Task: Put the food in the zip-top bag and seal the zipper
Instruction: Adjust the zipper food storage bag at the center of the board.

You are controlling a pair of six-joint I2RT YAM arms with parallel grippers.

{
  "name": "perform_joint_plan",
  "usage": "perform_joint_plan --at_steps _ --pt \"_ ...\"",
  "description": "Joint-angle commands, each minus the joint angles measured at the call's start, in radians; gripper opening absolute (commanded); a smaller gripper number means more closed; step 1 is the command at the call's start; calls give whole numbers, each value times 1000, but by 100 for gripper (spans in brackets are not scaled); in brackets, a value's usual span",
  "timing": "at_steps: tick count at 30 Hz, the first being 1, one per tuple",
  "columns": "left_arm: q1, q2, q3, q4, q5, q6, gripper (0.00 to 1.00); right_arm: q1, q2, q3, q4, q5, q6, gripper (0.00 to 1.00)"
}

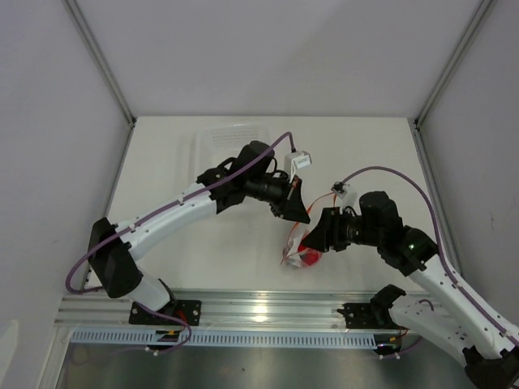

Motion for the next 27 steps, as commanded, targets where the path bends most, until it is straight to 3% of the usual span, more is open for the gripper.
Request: perform_joint_plan --at_steps 1,10,14,20,27 --pt "10 21 12 25 97 13 1 5 34 -20 159 -88 -67 56" --pt "11 63 -26 40 139 12 4 7 5 -67 240 -108 -87 54" --pt "11 75 -48 58 154 12 20 2 -21 -95 277 -112 -79 55" --pt "14 60 -74 71 160 21 62 -2 -12 -114 315 -126 -76 55" --pt "16 61 -68 51 139 32 77 -7 -1 -124 347 -134 -66 55"
